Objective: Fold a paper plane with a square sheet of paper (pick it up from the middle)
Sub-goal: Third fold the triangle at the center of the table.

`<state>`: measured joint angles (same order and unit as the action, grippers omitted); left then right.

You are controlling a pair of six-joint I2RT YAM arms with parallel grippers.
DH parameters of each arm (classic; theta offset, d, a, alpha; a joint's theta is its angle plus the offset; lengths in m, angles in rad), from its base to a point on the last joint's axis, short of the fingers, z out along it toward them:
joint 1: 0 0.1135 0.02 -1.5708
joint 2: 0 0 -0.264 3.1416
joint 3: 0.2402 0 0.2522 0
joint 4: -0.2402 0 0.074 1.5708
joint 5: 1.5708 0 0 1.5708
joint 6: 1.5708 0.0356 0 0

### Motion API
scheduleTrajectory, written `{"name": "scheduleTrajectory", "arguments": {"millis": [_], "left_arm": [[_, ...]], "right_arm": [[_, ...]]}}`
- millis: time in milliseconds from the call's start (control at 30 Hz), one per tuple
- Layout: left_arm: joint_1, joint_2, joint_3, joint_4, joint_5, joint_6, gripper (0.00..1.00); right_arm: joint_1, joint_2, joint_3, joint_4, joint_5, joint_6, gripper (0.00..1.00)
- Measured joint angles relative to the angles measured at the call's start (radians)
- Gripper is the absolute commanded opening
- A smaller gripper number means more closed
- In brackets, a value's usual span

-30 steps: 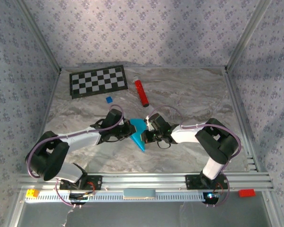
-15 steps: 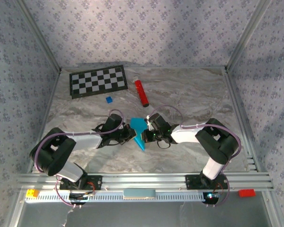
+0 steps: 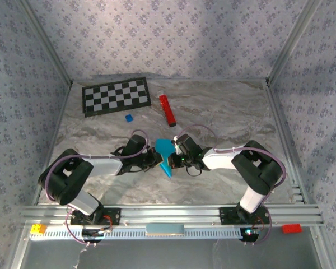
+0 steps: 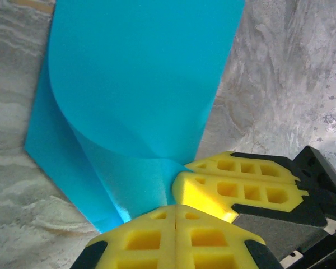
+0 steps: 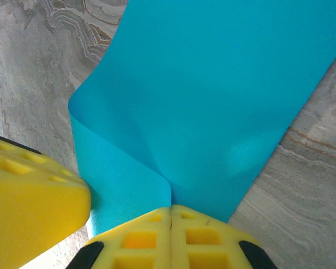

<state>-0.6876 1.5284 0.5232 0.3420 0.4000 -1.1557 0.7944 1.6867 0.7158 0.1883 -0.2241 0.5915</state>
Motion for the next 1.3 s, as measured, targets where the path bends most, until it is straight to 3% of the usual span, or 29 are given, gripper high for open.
{"name": "scheduleTrajectory", "arguments": {"millis": [967, 1300], "left_arm": [[-0.001, 0.098, 0.026, 0.000, -0.020, 0.063, 0.00], [-0.007, 0.098, 0.011, 0.028, -0.030, 0.063, 0.00]], "right_arm": [[0.000, 0.000, 0.004, -0.009, 0.000, -0.006, 0.00], [-0.034, -0.084, 0.042, -0.171, -0.008, -0.031, 0.35]]}}
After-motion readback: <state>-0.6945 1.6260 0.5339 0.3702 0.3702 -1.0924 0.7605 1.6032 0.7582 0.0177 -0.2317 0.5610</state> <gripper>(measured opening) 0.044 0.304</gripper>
